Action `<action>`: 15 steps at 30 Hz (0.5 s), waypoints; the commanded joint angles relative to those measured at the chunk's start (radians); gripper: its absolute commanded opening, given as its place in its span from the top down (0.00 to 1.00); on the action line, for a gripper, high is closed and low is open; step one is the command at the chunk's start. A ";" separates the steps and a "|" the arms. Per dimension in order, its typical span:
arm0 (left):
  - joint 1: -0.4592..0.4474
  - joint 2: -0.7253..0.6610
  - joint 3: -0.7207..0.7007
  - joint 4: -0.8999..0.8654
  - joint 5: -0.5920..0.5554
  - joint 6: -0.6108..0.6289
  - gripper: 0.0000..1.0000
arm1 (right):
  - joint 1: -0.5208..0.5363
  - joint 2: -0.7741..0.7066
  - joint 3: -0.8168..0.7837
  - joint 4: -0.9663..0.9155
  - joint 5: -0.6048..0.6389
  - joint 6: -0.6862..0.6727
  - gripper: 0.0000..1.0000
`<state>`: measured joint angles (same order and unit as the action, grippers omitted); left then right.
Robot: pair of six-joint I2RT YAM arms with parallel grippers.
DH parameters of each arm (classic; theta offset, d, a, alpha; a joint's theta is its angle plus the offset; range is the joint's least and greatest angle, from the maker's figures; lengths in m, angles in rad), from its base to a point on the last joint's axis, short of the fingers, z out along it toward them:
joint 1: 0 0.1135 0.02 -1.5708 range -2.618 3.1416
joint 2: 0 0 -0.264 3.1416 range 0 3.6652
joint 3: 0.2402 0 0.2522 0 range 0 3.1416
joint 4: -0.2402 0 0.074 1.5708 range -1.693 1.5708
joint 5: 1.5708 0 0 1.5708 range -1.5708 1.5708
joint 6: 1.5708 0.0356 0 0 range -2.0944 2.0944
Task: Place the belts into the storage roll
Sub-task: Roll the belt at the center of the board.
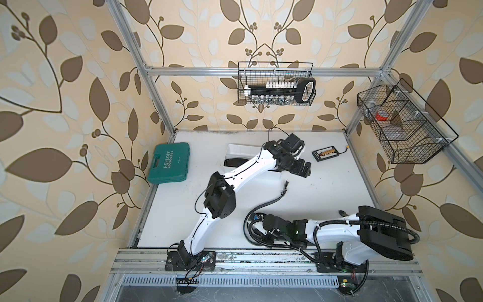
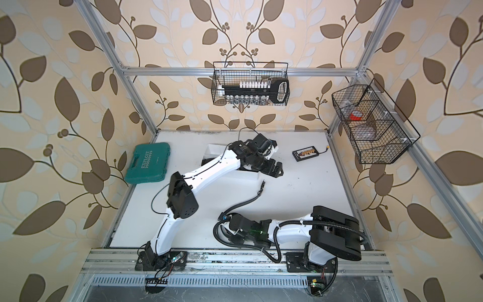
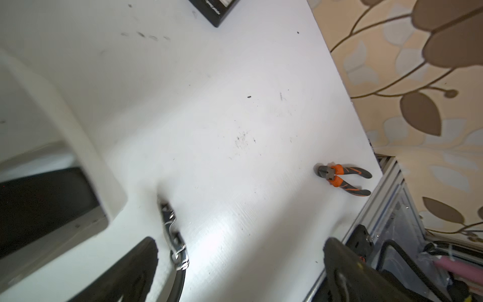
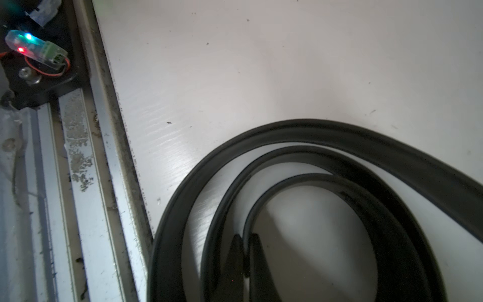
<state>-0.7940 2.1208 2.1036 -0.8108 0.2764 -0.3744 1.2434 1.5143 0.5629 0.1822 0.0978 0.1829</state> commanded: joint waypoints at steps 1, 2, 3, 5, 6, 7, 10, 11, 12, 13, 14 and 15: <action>0.151 -0.344 -0.270 0.104 -0.022 -0.126 0.01 | 0.004 0.004 -0.012 0.008 0.013 0.009 1.00; 0.191 -0.436 -0.376 0.131 -0.020 -0.135 0.01 | 0.005 0.003 -0.012 0.008 0.012 0.009 1.00; 0.216 -0.514 -0.460 0.147 -0.021 -0.134 0.01 | 0.005 0.003 -0.012 0.008 0.012 0.008 1.00; 0.249 -0.695 -0.641 0.162 -0.086 -0.120 0.01 | 0.005 0.003 -0.011 0.007 0.010 0.007 1.00; 0.251 -0.780 -0.721 0.166 -0.123 -0.111 0.01 | 0.003 0.004 -0.011 0.008 0.012 0.007 1.00; 0.251 -0.868 -0.815 0.181 -0.158 -0.104 0.01 | 0.004 0.005 -0.011 0.008 0.012 0.007 1.00; 0.252 -1.080 -1.055 0.192 -0.233 -0.121 0.01 | 0.001 0.015 -0.005 0.007 0.010 0.003 1.00; 0.252 -1.125 -1.108 0.152 -0.255 -0.152 0.01 | 0.002 0.017 -0.004 0.007 0.011 0.001 1.00; 0.253 -1.147 -1.146 0.117 -0.250 -0.174 0.01 | 0.001 0.019 -0.003 0.007 0.013 0.001 1.00; 0.253 -1.162 -1.186 0.083 -0.213 -0.189 0.01 | 0.002 0.020 -0.004 0.009 0.015 0.001 1.00; 0.253 -1.173 -1.225 0.066 -0.152 -0.204 0.01 | 0.002 0.020 -0.005 0.012 0.017 0.001 1.00; 0.251 -1.184 -1.271 0.067 -0.108 -0.232 0.01 | 0.002 0.019 -0.007 0.012 0.020 0.003 1.00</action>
<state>-0.5423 0.9169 0.9291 -0.6891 0.1101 -0.5335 1.2434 1.5177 0.5629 0.1856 0.0978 0.1825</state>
